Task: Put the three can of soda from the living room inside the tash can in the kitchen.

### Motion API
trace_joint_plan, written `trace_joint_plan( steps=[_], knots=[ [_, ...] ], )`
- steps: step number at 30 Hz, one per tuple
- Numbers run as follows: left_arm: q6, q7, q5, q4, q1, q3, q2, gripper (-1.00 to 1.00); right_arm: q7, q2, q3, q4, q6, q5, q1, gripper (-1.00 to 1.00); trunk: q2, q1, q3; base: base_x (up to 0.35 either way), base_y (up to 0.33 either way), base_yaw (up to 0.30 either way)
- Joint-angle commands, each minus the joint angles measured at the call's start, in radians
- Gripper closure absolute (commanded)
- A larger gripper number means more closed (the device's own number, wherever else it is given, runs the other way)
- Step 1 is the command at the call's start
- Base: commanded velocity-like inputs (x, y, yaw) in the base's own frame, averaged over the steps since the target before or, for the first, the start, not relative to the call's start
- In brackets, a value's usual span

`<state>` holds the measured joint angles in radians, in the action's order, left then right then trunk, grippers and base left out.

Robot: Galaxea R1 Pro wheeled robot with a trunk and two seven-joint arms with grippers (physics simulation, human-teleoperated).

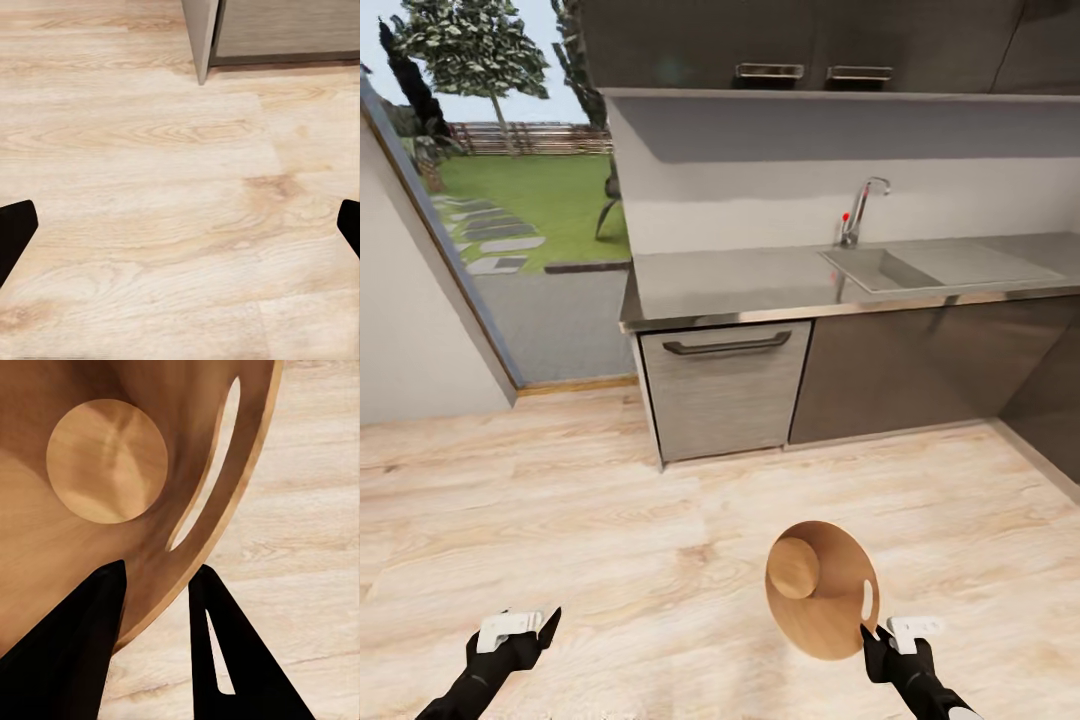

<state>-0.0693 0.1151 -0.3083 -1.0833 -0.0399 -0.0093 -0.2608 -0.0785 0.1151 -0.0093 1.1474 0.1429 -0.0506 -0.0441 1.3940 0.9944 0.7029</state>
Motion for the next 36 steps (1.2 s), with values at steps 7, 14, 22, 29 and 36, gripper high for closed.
trace_joint_plan(
  steps=[7, 14, 22, 29, 36],
  knots=[
    [0.000, 0.000, 0.000, 0.000, 0.000, -0.001, 0.000, -1.00, -0.003, 0.000, 0.000, 0.002, 0.000, -0.003, 0.000, 1.00, 0.000, 0.000, -0.004, 0.000, 0.000, 0.246],
    [0.000, 0.000, 0.000, 0.000, 0.000, -0.001, 0.000, -1.00, -0.003, 0.000, 0.001, 0.001, 0.000, -0.003, 0.000, 1.00, 0.000, 0.000, -0.008, 0.000, 0.000, 0.246],
    [0.000, 0.000, 0.000, 0.000, 0.000, -0.001, 0.000, -1.00, -0.003, 0.000, 0.000, 0.000, 0.000, -0.003, 0.000, 1.00, 0.000, 0.000, -0.013, 0.000, 0.000, 0.246],
    [0.000, 0.000, 0.000, 0.000, 0.000, 0.000, 0.000, -1.00, -0.003, 0.001, 0.000, 0.000, 0.000, -0.003, 0.000, 1.00, 0.000, 0.000, -0.018, 0.000, 0.000, 0.246],
    [0.000, 0.000, 0.000, 0.000, -0.001, 0.000, 0.000, -1.00, -0.003, 0.001, 0.000, 0.000, 0.000, -0.003, 0.000, 1.00, 0.000, 0.000, -0.022, 0.000, 0.000, 0.246]
  ],
)
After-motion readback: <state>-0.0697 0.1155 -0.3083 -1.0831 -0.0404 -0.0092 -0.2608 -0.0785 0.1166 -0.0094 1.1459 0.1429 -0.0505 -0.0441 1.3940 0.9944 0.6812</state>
